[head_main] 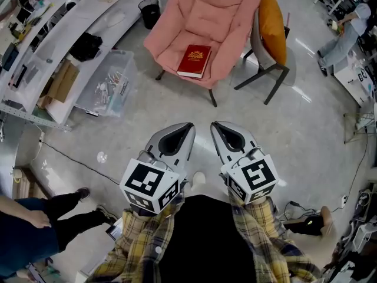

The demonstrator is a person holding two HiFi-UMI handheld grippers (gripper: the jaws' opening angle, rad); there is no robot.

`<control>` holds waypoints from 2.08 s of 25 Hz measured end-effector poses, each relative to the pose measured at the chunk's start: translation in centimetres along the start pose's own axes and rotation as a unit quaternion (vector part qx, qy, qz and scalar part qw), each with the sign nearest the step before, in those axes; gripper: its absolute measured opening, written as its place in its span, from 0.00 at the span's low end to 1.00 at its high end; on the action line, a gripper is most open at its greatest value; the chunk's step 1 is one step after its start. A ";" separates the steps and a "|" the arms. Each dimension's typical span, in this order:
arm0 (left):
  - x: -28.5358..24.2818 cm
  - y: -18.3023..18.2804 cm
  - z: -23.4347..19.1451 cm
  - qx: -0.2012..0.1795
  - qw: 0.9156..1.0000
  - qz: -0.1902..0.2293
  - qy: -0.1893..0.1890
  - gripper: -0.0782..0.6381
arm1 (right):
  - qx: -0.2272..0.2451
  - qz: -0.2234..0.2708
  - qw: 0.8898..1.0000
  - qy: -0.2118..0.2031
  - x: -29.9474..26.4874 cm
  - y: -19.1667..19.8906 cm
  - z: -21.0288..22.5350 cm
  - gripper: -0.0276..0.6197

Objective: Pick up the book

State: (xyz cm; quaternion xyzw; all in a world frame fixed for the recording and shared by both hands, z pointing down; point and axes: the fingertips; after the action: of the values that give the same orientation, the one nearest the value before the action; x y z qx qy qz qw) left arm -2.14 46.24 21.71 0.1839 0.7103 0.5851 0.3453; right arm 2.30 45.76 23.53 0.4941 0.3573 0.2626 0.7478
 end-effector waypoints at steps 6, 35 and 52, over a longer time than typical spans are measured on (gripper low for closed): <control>-2.0 -1.2 -6.8 -0.001 1.000 -0.003 0.007 0.11 | -0.001 -0.005 1.000 0.005 -6.7 -1.9 0.7 0.06; -14.4 -3.5 -25.8 0.022 0.999 -0.026 0.034 0.11 | -0.043 -0.027 0.998 0.042 -24.8 -7.2 10.4 0.06; -26.9 -8.5 -27.9 0.029 0.999 -0.020 0.015 0.11 | -0.057 -0.020 0.998 0.016 -27.7 -12.3 22.8 0.06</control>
State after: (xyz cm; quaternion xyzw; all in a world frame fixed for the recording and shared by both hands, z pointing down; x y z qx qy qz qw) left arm -1.96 6.59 23.13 0.1707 0.7355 0.5598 0.3413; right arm 4.09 7.87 25.57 0.4389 0.3634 0.2754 0.7743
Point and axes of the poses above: the fingertips, and each gripper's own axes: x backward along the fingers, z to its right, y out of its underside, and after that the axes turned 11 degrees about -x, right-handed
